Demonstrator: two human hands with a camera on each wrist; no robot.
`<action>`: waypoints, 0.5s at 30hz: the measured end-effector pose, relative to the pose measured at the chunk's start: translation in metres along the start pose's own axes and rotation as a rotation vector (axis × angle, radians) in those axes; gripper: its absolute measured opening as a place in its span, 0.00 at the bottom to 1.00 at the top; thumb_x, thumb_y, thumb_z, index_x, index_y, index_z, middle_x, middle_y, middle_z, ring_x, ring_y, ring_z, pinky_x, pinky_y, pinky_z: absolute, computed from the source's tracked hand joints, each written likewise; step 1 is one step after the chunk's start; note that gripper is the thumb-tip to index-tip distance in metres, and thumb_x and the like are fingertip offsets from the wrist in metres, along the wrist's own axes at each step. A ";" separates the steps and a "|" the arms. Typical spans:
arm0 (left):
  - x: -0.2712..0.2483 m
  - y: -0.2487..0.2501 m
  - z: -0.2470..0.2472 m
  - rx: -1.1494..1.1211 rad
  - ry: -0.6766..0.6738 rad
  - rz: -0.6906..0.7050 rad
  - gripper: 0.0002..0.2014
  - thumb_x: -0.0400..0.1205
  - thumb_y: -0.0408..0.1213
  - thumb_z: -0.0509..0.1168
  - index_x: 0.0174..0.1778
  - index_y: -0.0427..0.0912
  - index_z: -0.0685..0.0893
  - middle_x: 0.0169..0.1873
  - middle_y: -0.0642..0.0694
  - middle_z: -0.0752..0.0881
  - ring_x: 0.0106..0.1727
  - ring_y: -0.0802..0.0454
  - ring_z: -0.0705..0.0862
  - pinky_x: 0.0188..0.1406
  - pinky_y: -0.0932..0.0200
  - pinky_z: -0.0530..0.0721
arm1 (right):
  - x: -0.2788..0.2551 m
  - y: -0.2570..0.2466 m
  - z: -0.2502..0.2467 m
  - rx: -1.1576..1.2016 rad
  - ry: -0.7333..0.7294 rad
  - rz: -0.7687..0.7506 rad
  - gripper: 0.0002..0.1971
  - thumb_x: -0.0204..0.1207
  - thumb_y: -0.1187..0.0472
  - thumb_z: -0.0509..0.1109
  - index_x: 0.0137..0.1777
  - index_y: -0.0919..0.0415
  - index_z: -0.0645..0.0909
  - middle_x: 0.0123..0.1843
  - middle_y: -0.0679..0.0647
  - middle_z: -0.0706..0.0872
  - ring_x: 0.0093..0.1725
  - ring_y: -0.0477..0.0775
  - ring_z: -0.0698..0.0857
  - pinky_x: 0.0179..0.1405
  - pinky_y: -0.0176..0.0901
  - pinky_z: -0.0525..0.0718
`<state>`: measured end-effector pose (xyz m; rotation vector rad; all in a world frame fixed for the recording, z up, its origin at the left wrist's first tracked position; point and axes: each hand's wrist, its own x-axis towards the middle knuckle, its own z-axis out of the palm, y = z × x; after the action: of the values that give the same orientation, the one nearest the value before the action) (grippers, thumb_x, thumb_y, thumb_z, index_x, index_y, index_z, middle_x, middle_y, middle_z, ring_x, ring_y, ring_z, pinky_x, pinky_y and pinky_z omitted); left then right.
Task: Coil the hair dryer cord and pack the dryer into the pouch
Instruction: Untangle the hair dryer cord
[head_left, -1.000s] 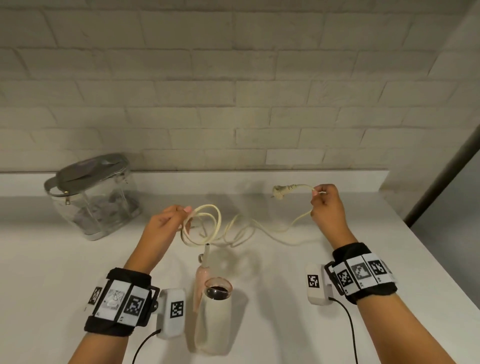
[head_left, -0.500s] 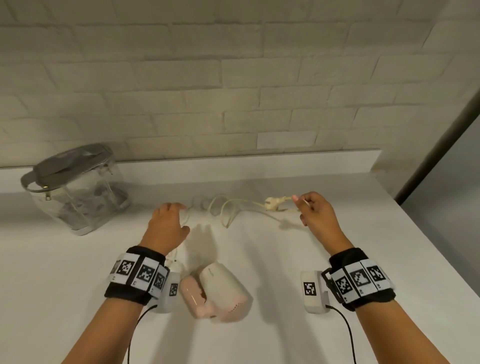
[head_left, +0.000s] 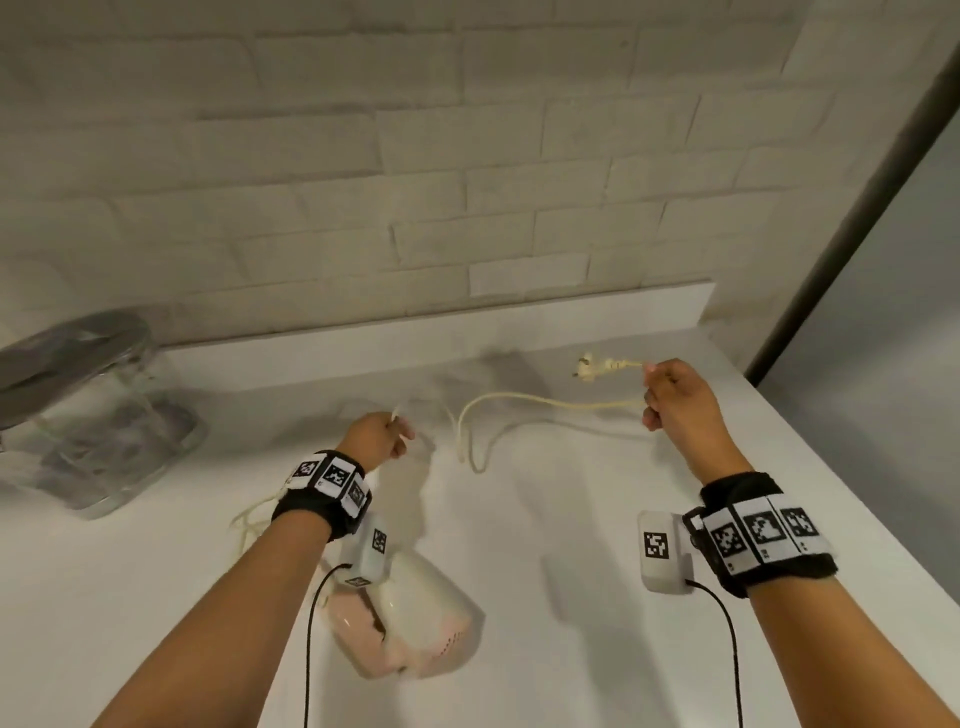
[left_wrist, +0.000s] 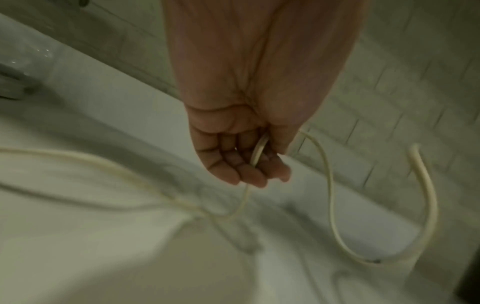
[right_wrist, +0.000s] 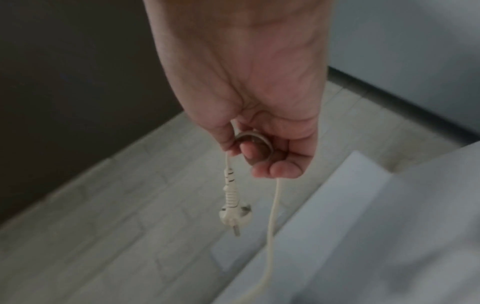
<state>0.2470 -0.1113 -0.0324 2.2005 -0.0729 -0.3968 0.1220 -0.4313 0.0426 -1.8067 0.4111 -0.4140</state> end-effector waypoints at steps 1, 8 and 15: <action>-0.005 0.012 -0.007 -0.177 0.024 -0.016 0.14 0.85 0.31 0.53 0.36 0.36 0.80 0.27 0.43 0.82 0.16 0.63 0.79 0.24 0.67 0.80 | 0.008 0.012 -0.005 -0.006 0.038 0.074 0.09 0.82 0.61 0.58 0.41 0.61 0.74 0.31 0.56 0.72 0.25 0.55 0.72 0.28 0.43 0.74; -0.048 0.077 -0.118 -0.797 0.019 0.183 0.12 0.85 0.36 0.53 0.37 0.42 0.76 0.26 0.46 0.90 0.30 0.53 0.89 0.38 0.60 0.89 | 0.031 0.068 0.001 0.274 0.019 0.474 0.14 0.80 0.67 0.59 0.64 0.68 0.72 0.47 0.63 0.81 0.34 0.55 0.89 0.42 0.44 0.89; -0.082 0.024 -0.165 -0.823 0.081 0.164 0.12 0.85 0.35 0.52 0.38 0.43 0.77 0.40 0.41 0.93 0.48 0.48 0.90 0.53 0.56 0.87 | -0.051 0.010 0.121 -0.173 -0.212 -0.102 0.25 0.76 0.54 0.68 0.71 0.60 0.70 0.72 0.58 0.72 0.69 0.60 0.75 0.66 0.45 0.73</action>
<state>0.2220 0.0160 0.1008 1.3829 -0.0354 -0.1906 0.1351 -0.3084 -0.0023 -2.0228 0.2133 -0.2592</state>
